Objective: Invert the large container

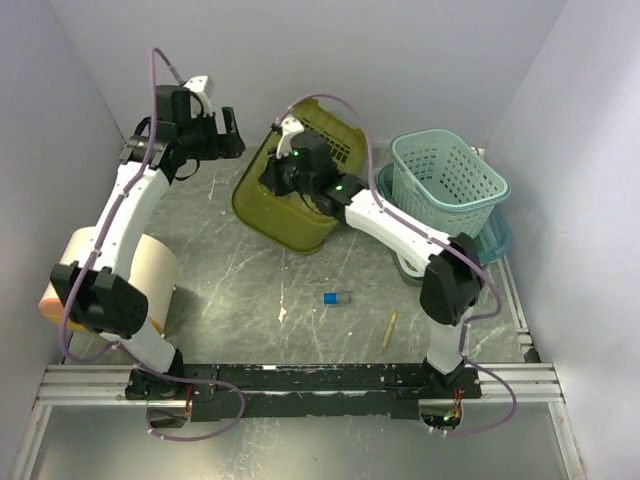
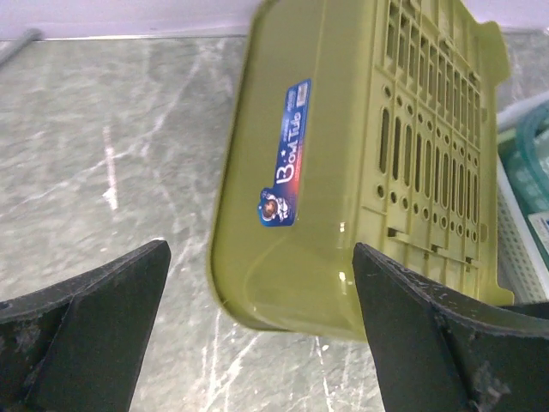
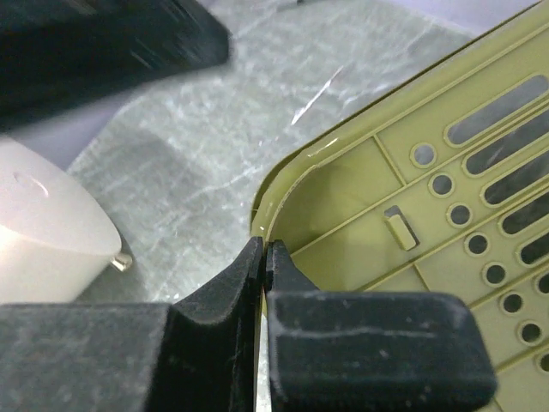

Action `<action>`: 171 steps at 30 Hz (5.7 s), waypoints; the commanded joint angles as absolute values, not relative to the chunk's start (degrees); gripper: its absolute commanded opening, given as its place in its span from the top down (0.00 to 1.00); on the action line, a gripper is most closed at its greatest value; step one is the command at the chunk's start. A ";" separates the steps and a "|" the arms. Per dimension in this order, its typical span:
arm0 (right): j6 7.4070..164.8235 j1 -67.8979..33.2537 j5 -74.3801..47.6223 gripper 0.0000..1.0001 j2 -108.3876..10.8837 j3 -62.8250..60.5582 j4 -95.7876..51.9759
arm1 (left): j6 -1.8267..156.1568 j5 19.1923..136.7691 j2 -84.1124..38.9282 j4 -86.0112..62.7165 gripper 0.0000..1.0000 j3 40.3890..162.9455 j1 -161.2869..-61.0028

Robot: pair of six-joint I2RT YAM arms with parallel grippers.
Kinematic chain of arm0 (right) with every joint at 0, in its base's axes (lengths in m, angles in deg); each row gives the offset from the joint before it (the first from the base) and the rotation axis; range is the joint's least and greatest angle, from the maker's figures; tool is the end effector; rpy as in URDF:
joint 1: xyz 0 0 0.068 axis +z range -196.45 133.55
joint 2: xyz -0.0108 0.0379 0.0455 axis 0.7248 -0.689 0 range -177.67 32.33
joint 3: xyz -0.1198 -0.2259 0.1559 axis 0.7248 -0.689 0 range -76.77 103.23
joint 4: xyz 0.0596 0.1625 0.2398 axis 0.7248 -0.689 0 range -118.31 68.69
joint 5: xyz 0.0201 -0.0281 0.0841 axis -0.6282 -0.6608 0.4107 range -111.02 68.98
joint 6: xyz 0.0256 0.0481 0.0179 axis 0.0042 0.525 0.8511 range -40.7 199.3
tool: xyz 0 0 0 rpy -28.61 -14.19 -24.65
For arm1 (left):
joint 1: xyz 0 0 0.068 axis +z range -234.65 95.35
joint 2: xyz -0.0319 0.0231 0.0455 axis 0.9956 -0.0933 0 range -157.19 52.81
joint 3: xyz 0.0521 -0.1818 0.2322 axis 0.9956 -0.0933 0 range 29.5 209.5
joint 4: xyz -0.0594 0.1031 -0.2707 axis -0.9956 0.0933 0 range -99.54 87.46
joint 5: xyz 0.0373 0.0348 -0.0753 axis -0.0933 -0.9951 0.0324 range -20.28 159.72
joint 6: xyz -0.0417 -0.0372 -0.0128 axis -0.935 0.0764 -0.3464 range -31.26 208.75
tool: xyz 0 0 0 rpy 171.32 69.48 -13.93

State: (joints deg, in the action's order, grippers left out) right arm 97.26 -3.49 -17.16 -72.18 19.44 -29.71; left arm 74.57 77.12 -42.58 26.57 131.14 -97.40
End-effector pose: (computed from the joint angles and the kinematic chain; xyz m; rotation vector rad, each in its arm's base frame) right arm 0.3566 0.3358 0.3815 -0.4670 1.8822 0.7874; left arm 0.4081 -0.0978 0.4371 0.0529 2.1143 -0.4177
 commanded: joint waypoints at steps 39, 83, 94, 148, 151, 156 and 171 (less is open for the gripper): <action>92.36 -24.56 -43.11 0.00 -34.47 3.79 -42.15 | 80.44 66.77 -33.41 25.10 0.01 115.66 -132.65; 95.21 -24.56 -36.71 0.00 -29.87 -2.77 -37.10 | 86.08 59.35 -51.60 28.70 0.79 122.88 -131.61; 94.76 -24.56 -37.50 0.00 -29.50 -3.97 -37.15 | 81.47 56.11 -44.41 29.11 0.93 116.88 -123.00; 91.38 -24.56 -34.17 0.00 -32.30 -8.34 -31.54 | 115.15 62.98 -30.43 11.06 0.94 101.92 -98.51; 88.17 -24.56 -35.65 0.00 -35.49 -4.15 -36.11 | 116.98 63.44 -30.54 10.52 0.93 101.88 -98.42; 81.51 -24.56 -37.48 0.00 -44.76 6.96 -48.65 | 116.73 66.55 -30.92 12.73 0.93 103.57 -98.38; 77.76 -29.59 -35.91 0.04 -61.62 20.28 -60.38 | 108.32 71.09 -25.63 18.26 0.17 111.75 -98.62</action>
State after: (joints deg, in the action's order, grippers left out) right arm 79.20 -27.88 -37.05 -60.53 18.30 -57.10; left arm 111.86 67.46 -27.15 17.72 108.15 -98.71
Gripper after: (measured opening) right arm 0.976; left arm 0.787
